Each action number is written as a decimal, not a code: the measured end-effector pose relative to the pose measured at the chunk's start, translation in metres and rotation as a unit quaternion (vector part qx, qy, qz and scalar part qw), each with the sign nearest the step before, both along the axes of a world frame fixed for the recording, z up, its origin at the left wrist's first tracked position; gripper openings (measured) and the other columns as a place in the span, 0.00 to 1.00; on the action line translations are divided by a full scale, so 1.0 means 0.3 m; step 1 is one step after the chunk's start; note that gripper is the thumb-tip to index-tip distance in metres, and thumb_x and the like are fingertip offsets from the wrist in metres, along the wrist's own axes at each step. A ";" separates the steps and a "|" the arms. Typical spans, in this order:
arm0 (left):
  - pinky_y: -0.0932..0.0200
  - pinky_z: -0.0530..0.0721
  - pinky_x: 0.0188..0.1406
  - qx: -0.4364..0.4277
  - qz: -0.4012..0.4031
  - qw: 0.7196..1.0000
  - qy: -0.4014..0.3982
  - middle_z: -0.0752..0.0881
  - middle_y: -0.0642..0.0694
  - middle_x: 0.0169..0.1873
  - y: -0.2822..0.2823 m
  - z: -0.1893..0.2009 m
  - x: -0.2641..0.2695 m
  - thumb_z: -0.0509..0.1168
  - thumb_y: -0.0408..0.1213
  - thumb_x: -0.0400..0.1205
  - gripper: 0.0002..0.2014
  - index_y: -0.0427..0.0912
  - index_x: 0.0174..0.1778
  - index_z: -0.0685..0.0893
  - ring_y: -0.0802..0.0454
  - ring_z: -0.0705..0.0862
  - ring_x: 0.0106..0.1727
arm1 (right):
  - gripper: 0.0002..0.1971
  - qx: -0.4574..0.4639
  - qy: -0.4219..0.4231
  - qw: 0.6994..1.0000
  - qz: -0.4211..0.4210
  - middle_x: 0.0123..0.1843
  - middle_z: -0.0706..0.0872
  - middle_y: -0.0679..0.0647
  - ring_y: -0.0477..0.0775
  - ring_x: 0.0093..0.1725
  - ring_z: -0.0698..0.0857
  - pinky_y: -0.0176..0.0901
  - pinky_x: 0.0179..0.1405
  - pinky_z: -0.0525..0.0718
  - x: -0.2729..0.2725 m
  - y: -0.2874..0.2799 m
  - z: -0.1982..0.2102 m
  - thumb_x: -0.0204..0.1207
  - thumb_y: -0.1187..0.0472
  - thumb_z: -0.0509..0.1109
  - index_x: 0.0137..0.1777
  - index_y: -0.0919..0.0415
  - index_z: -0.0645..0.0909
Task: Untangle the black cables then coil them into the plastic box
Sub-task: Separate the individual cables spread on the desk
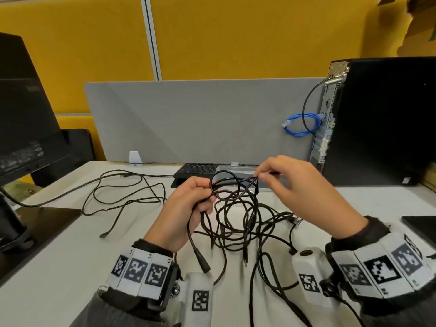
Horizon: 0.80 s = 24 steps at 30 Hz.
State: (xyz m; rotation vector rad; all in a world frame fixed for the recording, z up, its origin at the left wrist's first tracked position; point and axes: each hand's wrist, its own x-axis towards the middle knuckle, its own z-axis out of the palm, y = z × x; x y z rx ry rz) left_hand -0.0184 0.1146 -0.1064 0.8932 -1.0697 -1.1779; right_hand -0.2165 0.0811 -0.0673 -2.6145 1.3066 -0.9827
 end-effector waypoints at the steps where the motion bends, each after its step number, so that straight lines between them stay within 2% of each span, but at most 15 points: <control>1: 0.64 0.72 0.31 -0.003 -0.002 1.000 0.000 0.77 0.47 0.27 -0.001 -0.002 -0.001 0.53 0.22 0.82 0.09 0.36 0.45 0.77 0.59 0.69 0.23 | 0.08 0.020 -0.011 1.000 0.009 0.40 0.81 0.44 0.37 0.40 0.78 0.30 0.44 0.77 0.003 0.001 -0.003 0.82 0.56 0.59 0.52 0.49 0.81; 2: 0.65 0.73 0.30 -0.010 -0.004 1.000 -0.003 0.77 0.48 0.28 -0.003 -0.005 -0.003 0.55 0.23 0.82 0.07 0.36 0.47 0.77 0.59 0.69 0.23 | 0.08 0.042 -0.020 0.999 0.013 0.36 0.80 0.44 0.36 0.35 0.77 0.26 0.37 0.76 0.008 0.000 -0.009 0.83 0.57 0.58 0.51 0.50 0.80; 4: 0.66 0.73 0.31 -0.030 0.003 0.999 -0.021 0.78 0.52 0.26 -0.008 -0.014 -0.005 0.60 0.25 0.81 0.06 0.38 0.50 0.77 0.60 0.70 0.24 | 0.08 0.091 -0.049 0.994 0.026 0.30 0.76 0.46 0.39 0.28 0.73 0.28 0.31 0.73 0.017 -0.004 -0.020 0.84 0.58 0.56 0.51 0.51 0.77; 7: 0.63 0.70 0.33 -0.051 0.049 0.994 -0.077 0.77 0.53 0.29 -0.017 -0.025 -0.008 0.60 0.29 0.82 0.06 0.43 0.46 0.80 0.61 0.69 0.24 | 0.09 0.147 -0.091 0.984 0.053 0.32 0.79 0.46 0.41 0.32 0.76 0.31 0.33 0.72 0.031 0.000 -0.030 0.84 0.57 0.54 0.50 0.51 0.76; 10: 0.62 0.67 0.30 -0.075 0.091 0.988 -0.101 0.79 0.60 0.27 -0.021 -0.030 -0.006 0.62 0.33 0.81 0.07 0.48 0.40 0.81 0.60 0.66 0.23 | 0.12 0.147 -0.056 0.986 0.056 0.45 0.80 0.41 0.38 0.48 0.78 0.28 0.45 0.74 0.055 0.002 -0.028 0.81 0.46 0.54 0.58 0.41 0.76; 12: 0.65 0.67 0.26 -0.097 0.108 0.983 -0.112 0.82 0.58 0.28 -0.021 -0.030 -0.003 0.63 0.35 0.81 0.11 0.53 0.36 0.82 0.61 0.67 0.23 | 0.17 0.117 0.005 0.992 0.054 0.51 0.75 0.42 0.42 0.56 0.73 0.37 0.56 0.73 0.083 -0.011 -0.001 0.75 0.39 0.57 0.61 0.36 0.76; 14: 0.69 0.69 0.25 -0.113 0.114 0.979 -0.122 0.85 0.56 0.31 -0.020 -0.028 -0.006 0.63 0.35 0.80 0.12 0.56 0.35 0.83 0.64 0.71 0.24 | 0.15 0.097 0.037 0.993 0.062 0.52 0.74 0.45 0.46 0.59 0.71 0.47 0.61 0.72 0.124 -0.024 0.044 0.72 0.38 0.61 0.53 0.39 0.81; 16: 0.73 0.71 0.26 -0.121 0.114 0.979 -0.119 0.87 0.56 0.33 -0.017 -0.021 -0.007 0.63 0.34 0.80 0.08 0.52 0.40 0.83 0.66 0.75 0.25 | 0.10 0.097 0.070 0.990 0.074 0.49 0.79 0.47 0.48 0.54 0.77 0.46 0.57 0.75 0.164 -0.032 0.105 0.75 0.44 0.65 0.45 0.48 0.83; 17: 0.75 0.71 0.27 -0.122 0.109 0.979 -0.125 0.87 0.56 0.33 -0.019 -0.021 -0.006 0.63 0.33 0.80 0.06 0.50 0.43 0.82 0.67 0.76 0.26 | 0.10 0.117 0.068 0.987 0.091 0.47 0.82 0.49 0.49 0.51 0.80 0.43 0.52 0.77 0.174 -0.039 0.129 0.77 0.48 0.66 0.45 0.53 0.83; 19: 0.76 0.71 0.28 -0.129 0.100 0.972 -0.169 0.85 0.56 0.33 -0.022 -0.018 0.004 0.63 0.33 0.81 0.06 0.48 0.45 0.82 0.68 0.76 0.26 | 0.11 0.214 -0.010 0.966 0.144 0.39 0.86 0.52 0.46 0.41 0.83 0.38 0.43 0.77 0.187 -0.045 0.180 0.79 0.53 0.66 0.41 0.59 0.83; 21: 0.74 0.68 0.26 -0.130 0.082 0.967 -0.204 0.82 0.58 0.31 -0.020 -0.011 0.016 0.61 0.36 0.82 0.08 0.53 0.45 0.83 0.65 0.71 0.25 | 0.13 0.313 -0.103 0.925 0.188 0.30 0.80 0.51 0.46 0.33 0.80 0.35 0.40 0.76 0.187 -0.042 0.219 0.81 0.57 0.63 0.37 0.60 0.79; 24: 0.73 0.67 0.25 -0.129 0.059 0.966 -0.217 0.80 0.55 0.26 -0.020 -0.006 0.030 0.60 0.38 0.83 0.10 0.59 0.48 0.84 0.62 0.68 0.24 | 0.13 0.369 -0.228 0.871 0.232 0.26 0.67 0.49 0.46 0.25 0.69 0.39 0.36 0.78 0.178 -0.046 0.267 0.82 0.60 0.62 0.35 0.61 0.77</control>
